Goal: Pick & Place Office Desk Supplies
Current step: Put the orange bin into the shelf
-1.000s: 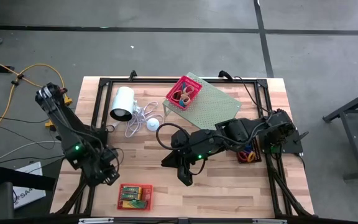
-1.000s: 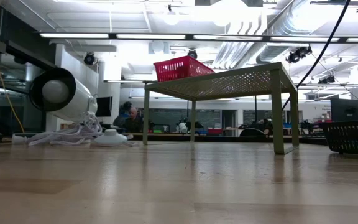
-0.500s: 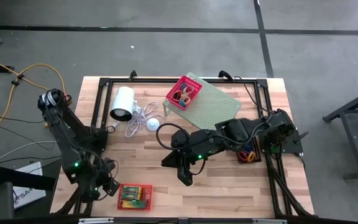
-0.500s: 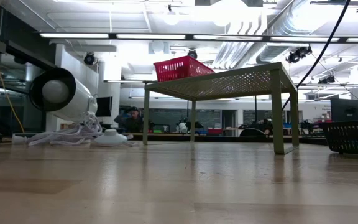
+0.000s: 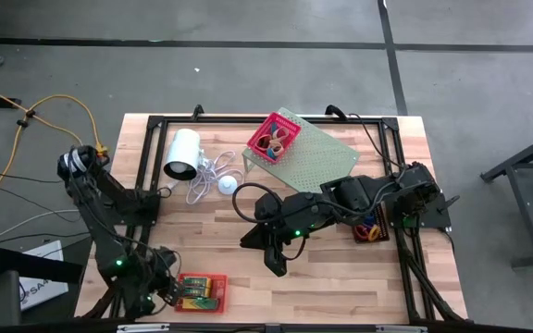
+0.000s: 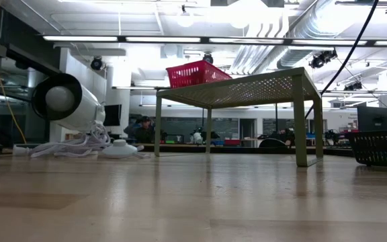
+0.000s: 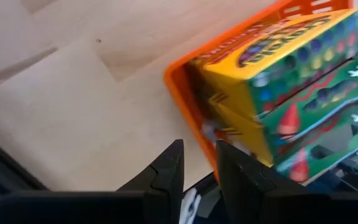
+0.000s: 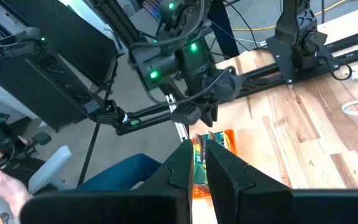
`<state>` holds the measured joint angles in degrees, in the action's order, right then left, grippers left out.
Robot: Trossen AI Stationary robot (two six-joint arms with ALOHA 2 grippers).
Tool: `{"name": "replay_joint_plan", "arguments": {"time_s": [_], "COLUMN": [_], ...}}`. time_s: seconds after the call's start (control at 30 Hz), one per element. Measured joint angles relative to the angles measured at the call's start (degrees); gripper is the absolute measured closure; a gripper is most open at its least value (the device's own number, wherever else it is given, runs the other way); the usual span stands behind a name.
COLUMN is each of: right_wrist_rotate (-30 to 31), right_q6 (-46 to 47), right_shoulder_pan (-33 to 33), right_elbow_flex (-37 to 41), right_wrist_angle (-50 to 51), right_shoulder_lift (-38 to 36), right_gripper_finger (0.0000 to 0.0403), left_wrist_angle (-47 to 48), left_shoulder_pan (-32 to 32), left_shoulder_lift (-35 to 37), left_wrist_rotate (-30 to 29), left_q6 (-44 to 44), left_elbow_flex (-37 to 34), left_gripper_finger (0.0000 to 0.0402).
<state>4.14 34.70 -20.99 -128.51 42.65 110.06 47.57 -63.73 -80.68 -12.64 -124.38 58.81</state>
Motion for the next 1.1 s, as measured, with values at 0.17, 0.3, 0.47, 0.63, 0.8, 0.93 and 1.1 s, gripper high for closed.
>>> {"name": "replay_joint_plan", "arguments": {"time_s": [0.17, 0.3, 0.47, 0.63, 0.8, 0.93, 1.1], "right_wrist_rotate": [0.0, 0.0, 0.0, 0.0, 0.0, 0.0, 0.0], "right_q6": [0.0, 0.0, 0.0, 0.0, 0.0, 0.0, 0.0], "right_shoulder_pan": [0.0, 0.0, 0.0, 0.0, 0.0, 0.0, 0.0], "right_elbow_flex": [0.0, 0.0, 0.0, 0.0, 0.0, 0.0, 0.0], "right_wrist_angle": [0.0, 0.0, 0.0, 0.0, 0.0, 0.0, 0.0], "right_shoulder_lift": [0.0, 0.0, 0.0, 0.0, 0.0, 0.0, 0.0], "right_gripper_finger": [0.0373, 0.0373, 0.0373, 0.0373, 0.0373, 0.0373, 0.0373], "left_wrist_angle": [0.9, 3.1, 3.4, 3.4, 2.6, 1.5, 1.5], "left_shoulder_pan": [2.0, 2.1, 2.1, 2.1, 2.2, 3.0, 4.4], "left_shoulder_lift": [-4.3, -6.8, -8.7, -10.5, -11.9, -12.7, -12.9], "left_wrist_rotate": [1.6, 3.0, 3.8, 4.6, 4.6, 5.2, 5.6], "left_q6": [1.5, 0.2, -2.2, -3.1, -3.7, -3.4, -1.6], "left_elbow_flex": [3.8, 6.0, 6.4, 6.4, 6.4, 6.4, 6.4], "left_gripper_finger": [0.0313, 0.0313, 0.0313, 0.0313, 0.0313, 0.0313, 0.0313]}}
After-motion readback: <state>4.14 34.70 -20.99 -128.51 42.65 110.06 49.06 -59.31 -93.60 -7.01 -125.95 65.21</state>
